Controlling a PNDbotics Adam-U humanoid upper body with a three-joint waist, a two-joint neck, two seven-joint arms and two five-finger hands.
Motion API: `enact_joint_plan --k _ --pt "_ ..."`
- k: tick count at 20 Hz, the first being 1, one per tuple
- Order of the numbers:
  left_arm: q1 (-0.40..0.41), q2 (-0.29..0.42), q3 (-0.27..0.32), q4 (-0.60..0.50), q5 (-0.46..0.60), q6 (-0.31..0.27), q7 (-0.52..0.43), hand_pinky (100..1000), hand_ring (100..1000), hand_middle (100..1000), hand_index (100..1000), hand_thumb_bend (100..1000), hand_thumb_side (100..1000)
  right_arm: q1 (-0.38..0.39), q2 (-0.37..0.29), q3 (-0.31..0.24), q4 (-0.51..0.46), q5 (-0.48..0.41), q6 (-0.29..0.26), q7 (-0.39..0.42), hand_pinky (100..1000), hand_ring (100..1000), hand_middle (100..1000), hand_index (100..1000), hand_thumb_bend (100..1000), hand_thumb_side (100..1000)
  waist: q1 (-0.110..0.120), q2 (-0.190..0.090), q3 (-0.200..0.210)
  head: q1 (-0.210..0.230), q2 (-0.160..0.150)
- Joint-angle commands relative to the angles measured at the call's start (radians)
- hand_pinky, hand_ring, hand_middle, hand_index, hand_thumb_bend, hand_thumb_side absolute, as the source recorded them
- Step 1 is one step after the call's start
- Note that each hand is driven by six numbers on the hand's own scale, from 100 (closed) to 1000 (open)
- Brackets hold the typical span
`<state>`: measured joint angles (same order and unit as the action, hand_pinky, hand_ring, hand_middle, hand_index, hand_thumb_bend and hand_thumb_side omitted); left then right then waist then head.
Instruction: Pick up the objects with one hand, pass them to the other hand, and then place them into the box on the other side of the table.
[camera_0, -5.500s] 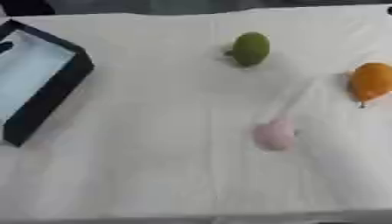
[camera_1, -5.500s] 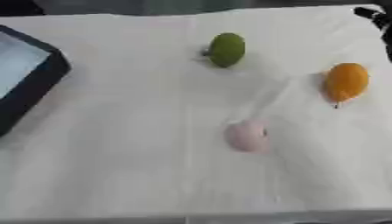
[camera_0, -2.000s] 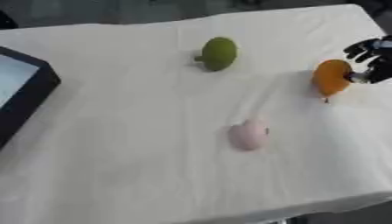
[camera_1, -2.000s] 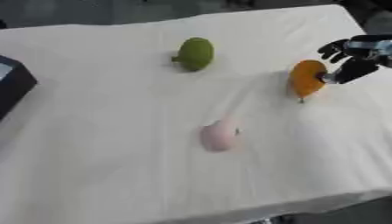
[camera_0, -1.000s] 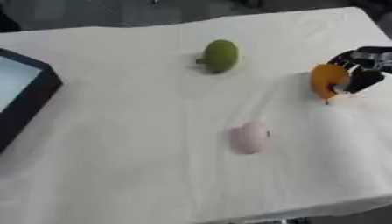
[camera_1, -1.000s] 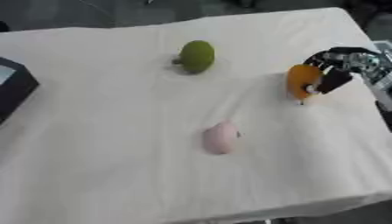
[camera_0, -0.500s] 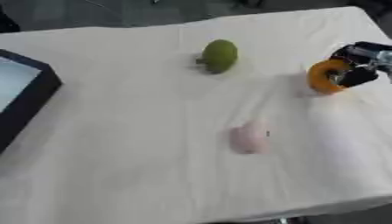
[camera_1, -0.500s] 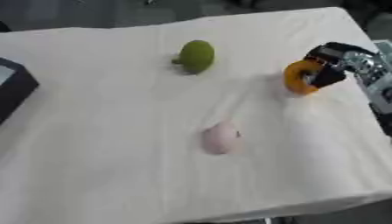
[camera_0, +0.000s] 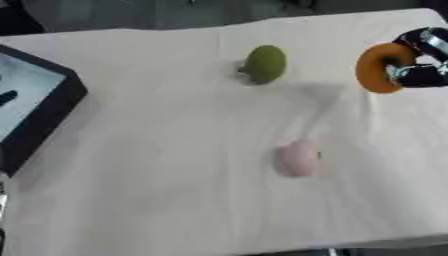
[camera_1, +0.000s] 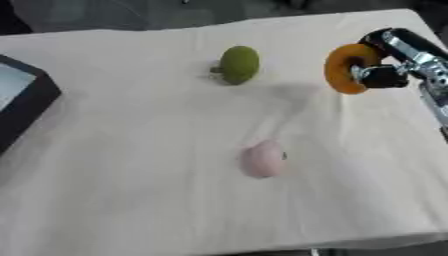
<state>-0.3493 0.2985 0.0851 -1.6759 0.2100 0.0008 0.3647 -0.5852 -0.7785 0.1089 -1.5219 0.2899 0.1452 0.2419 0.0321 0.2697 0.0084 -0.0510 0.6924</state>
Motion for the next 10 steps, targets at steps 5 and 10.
enact_joint_plan --k 5,10 --pt "0.009 0.025 -0.003 -0.034 -0.001 0.009 -0.011 748 865 793 862 705 691 0.03 0.047 -0.032 -0.255 -0.044 0.036 -0.068 755 648 473 516 100 100 0.016 -0.026 -0.003 0.039 -0.008" --pt "0.02 0.036 -0.025 -0.041 -0.002 0.026 -0.04 744 855 785 857 702 691 0.061 0.107 -0.02 -0.357 -0.045 0.044 -0.102 747 623 468 512 100 100 0.02 -0.024 -0.003 0.045 -0.014"
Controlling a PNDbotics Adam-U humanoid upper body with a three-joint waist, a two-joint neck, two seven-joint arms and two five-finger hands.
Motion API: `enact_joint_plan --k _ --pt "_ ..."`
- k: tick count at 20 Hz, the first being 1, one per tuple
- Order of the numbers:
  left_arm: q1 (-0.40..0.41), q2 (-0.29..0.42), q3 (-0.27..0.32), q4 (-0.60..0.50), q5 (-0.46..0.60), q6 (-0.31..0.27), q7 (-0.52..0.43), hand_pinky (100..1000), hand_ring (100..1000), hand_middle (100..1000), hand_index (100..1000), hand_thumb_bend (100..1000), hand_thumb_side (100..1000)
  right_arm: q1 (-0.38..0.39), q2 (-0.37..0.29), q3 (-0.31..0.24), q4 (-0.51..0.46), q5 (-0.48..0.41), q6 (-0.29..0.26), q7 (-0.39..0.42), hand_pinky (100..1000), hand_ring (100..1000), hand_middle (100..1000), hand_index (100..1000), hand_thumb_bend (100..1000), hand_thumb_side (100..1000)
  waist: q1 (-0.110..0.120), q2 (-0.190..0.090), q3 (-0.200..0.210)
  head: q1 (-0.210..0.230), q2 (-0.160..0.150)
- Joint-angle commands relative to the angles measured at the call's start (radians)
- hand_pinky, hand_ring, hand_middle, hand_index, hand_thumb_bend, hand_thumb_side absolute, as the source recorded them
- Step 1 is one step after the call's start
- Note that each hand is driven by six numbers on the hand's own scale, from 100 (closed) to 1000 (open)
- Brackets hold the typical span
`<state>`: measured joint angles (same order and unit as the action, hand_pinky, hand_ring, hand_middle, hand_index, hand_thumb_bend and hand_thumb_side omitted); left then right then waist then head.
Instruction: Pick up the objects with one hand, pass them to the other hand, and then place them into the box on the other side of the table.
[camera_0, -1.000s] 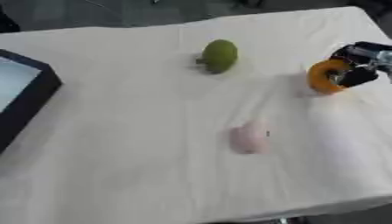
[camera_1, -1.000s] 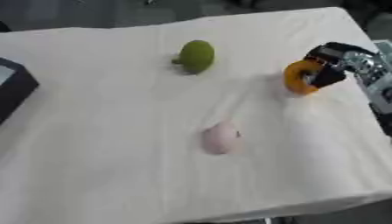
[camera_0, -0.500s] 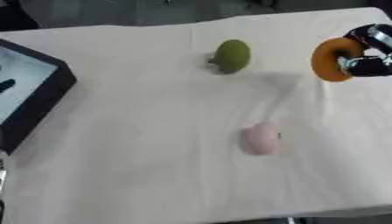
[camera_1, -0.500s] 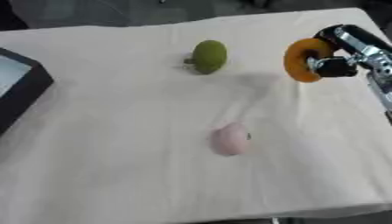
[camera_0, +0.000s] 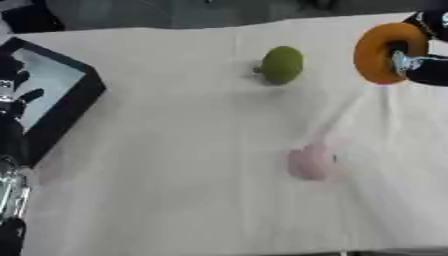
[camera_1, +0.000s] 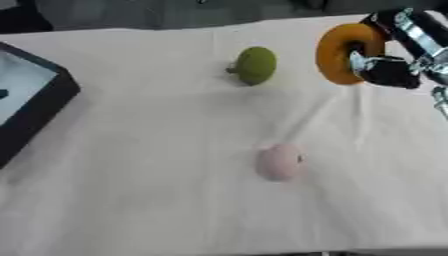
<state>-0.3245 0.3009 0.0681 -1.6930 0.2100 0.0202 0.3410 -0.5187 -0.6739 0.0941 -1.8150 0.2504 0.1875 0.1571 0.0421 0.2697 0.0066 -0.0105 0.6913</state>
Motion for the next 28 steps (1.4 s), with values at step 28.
enact_joint_plan --k 28 --pt "-0.086 0.016 -0.185 -0.151 -0.344 0.05 -0.55 774 870 795 878 665 483 -0.083 0.213 0.187 -0.185 -0.198 -0.113 -0.023 705 552 460 507 100 100 0.026 -0.012 -0.004 -0.014 -0.057"
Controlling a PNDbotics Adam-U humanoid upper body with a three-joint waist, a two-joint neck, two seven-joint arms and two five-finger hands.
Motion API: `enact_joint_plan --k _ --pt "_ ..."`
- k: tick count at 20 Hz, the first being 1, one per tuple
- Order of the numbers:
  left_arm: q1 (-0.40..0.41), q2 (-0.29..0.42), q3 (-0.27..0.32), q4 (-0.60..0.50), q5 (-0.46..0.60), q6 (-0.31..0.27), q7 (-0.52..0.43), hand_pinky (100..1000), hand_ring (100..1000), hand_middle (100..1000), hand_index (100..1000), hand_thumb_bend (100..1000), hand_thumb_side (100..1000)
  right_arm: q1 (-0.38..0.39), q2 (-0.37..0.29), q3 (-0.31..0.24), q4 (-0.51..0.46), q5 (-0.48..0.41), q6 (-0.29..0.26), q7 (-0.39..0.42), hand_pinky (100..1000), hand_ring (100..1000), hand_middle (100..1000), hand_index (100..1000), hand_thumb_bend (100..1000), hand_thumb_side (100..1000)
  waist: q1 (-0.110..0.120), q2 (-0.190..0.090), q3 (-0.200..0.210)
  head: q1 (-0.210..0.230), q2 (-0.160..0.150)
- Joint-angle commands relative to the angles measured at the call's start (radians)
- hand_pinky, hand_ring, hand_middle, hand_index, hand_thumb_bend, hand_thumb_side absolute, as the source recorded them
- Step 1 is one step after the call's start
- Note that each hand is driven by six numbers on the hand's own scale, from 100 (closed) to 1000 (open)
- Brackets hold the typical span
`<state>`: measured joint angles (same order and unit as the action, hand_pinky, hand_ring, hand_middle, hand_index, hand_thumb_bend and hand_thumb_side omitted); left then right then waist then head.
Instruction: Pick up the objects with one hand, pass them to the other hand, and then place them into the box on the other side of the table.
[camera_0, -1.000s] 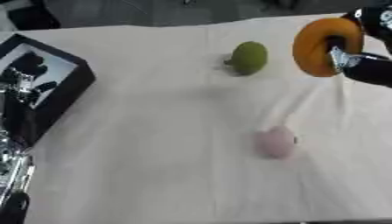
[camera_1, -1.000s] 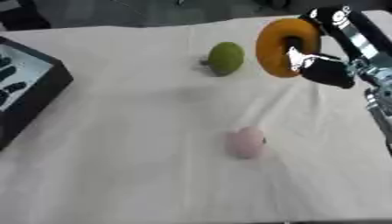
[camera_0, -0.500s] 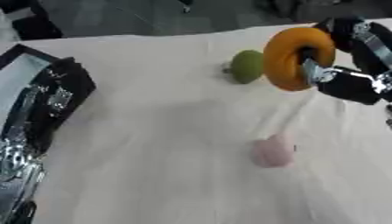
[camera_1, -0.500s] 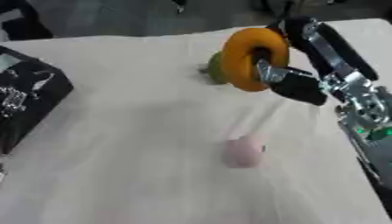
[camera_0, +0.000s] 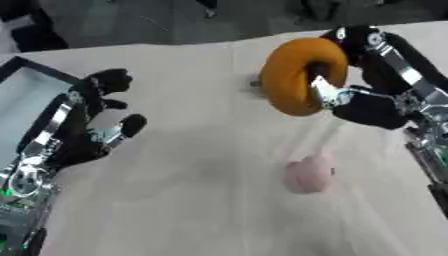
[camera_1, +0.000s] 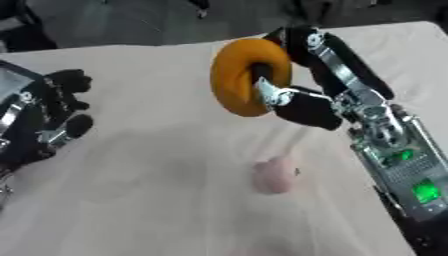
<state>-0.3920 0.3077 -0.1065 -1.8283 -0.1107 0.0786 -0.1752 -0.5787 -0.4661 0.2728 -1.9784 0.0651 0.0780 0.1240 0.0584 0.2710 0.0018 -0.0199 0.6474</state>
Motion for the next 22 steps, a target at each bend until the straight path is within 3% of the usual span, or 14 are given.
enact_joint_plan --k 1,10,15,22 --pt "-0.021 0.008 -0.017 -0.016 -0.029 -0.015 -0.049 776 872 796 879 667 485 -0.027 0.01 0.014 -0.022 -0.014 -0.002 0.017 705 552 460 507 100 100 0.009 -0.014 0.001 -0.006 -0.013" --pt "-0.038 -0.001 -0.055 -0.032 -0.015 -0.073 -0.132 776 870 790 881 707 487 -0.067 0.038 0.047 -0.022 -0.014 0.007 0.071 711 557 463 510 100 100 0.01 -0.015 0.002 -0.019 -0.018" --pt "-0.051 -0.008 -0.069 -0.041 -0.046 -0.064 -0.122 771 865 782 884 723 509 -0.093 0.046 0.063 -0.022 -0.04 0.016 0.124 719 560 462 511 100 100 0.011 -0.018 0.002 -0.02 -0.011" --pt "-0.066 -0.011 -0.087 -0.061 -0.108 -0.055 -0.097 768 859 774 872 710 469 -0.132 0.036 0.084 -0.022 -0.105 0.062 0.215 729 570 475 522 100 100 0.01 -0.02 0.003 -0.017 0.003"
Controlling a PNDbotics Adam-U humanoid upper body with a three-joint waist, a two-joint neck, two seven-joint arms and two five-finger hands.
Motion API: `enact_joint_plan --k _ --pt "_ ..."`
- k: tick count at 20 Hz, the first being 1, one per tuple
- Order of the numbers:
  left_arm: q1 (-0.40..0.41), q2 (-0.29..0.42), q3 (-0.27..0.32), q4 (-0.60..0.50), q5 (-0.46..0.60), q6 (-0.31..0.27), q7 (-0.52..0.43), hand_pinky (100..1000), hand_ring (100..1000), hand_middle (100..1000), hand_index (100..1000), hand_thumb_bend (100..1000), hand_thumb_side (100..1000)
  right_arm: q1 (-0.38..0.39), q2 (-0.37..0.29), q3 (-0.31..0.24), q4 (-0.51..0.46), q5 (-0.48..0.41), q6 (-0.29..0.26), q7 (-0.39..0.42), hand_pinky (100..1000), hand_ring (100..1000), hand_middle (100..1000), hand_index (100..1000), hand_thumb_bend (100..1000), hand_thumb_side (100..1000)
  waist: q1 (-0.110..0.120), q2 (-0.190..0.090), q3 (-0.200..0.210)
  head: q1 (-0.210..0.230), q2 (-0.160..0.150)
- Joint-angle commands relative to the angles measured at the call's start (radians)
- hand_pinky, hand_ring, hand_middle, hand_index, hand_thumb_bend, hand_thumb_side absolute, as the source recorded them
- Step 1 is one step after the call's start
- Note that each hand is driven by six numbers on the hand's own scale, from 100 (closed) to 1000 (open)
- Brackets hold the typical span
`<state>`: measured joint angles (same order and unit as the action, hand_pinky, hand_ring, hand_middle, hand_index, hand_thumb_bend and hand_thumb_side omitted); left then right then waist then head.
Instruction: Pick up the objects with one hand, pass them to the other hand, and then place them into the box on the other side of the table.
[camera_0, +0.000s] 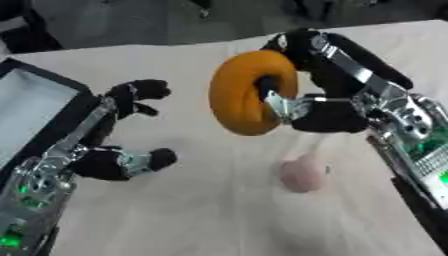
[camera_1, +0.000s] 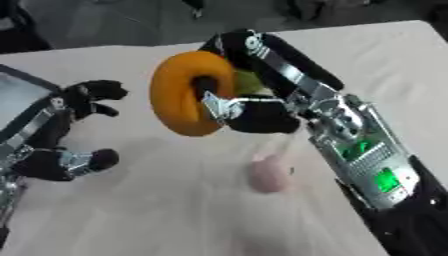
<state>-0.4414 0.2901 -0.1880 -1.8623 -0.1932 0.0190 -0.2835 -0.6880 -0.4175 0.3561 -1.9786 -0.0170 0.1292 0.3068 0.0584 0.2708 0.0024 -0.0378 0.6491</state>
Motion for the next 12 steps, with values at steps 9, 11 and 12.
enact_joint_plan --k 9,11,12 --pt "-0.035 -0.002 -0.028 -0.023 -0.082 0.083 0.058 756 856 772 876 751 505 -0.054 -0.014 0.019 -0.021 0.108 0.01 0.066 742 598 493 535 100 100 0.009 -0.025 -0.001 0.006 0.015" --pt "-0.036 -0.001 -0.034 -0.022 -0.1 0.097 0.058 756 857 774 873 743 531 -0.061 -0.008 0.025 -0.021 0.155 0.01 0.066 745 605 499 539 100 100 0.01 -0.026 -0.002 0.006 0.018" --pt "-0.035 0.0 -0.038 -0.021 -0.107 0.102 0.055 755 856 772 865 741 542 -0.065 -0.007 0.029 -0.021 0.179 0.013 0.066 746 607 501 541 100 100 0.01 -0.027 -0.003 0.006 0.019"
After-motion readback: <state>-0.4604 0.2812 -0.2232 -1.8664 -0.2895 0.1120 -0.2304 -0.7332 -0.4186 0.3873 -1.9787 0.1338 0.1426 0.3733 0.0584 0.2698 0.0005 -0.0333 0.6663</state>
